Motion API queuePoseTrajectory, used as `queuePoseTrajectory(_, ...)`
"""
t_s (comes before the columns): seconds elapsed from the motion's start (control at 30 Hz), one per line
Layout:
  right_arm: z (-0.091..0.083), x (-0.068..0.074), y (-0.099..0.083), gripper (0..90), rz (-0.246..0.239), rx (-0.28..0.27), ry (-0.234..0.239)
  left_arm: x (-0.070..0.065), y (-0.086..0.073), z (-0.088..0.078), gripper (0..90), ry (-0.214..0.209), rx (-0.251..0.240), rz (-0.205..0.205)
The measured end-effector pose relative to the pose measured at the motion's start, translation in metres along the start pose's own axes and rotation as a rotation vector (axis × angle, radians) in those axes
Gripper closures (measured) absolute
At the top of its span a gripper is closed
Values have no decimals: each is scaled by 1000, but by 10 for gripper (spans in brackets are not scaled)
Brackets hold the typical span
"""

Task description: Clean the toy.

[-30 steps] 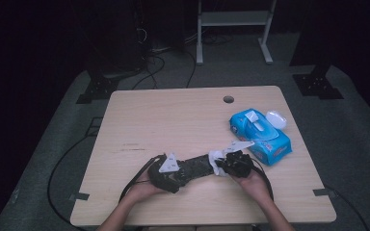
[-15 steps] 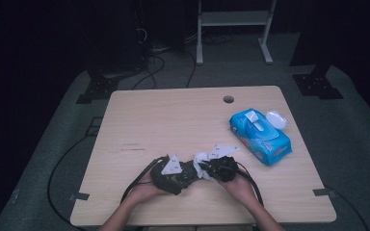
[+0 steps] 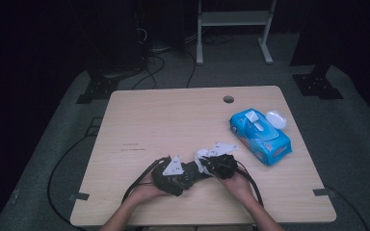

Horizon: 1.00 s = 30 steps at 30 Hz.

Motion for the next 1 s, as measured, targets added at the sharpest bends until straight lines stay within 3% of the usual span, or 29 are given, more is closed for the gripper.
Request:
queuePoseTrajectory(0.07, 0, 0, 0, 849, -10, -1, 0, 0, 0, 0, 241, 0, -8, -1)
queuePoseTrajectory(0.2, -1, -24, -8, 850, 58, 20, -63, 0, 1, -1, 241, -6, -15, -3)
queuePoseTrajectory(0.27, -3, -32, -11, 850, 88, 23, -68, 0, 1, -1, 241, -6, -10, 7)
queuePoseTrajectory(0.33, -4, -27, -8, 849, 85, 9, -50, -1, 1, 0, 241, -17, -9, 13)
queuePoseTrajectory(0.47, 1, 1, 3, 845, 9, -14, 25, -7, 3, 2, 240, -33, -2, 40)
queuePoseTrajectory(0.53, 1, 7, 6, 846, -22, -14, 27, -8, 3, 2, 241, -31, 1, 44)
queuePoseTrajectory(0.6, -1, -1, 3, 846, -10, 0, 12, -7, 2, 1, 242, -36, 8, 49)
queuePoseTrajectory(0.7, -5, -25, -8, 847, 53, 24, -51, -6, 2, 0, 242, -34, -4, 32)
queuePoseTrajectory(0.8, -12, -45, -19, 848, 103, 45, -87, -4, 0, 0, 243, -25, 20, 42)
queuePoseTrajectory(0.9, -16, -48, -22, 848, 127, 38, -80, -3, -1, 1, 244, -23, 32, 41)
queuePoseTrajectory(1.0, -15, -38, -16, 847, 92, 28, -60, -3, -1, 1, 244, -22, 30, 34)
Point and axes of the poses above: each handheld gripper's, and its own axes: z roughly forward along the jaws, y roughly out of its top, x roughly to its left, the point moved 5 cm from there along z, roughly forward along the jaws, and after that the axes turned 4 degrees about -y, right-handed, at the moved point
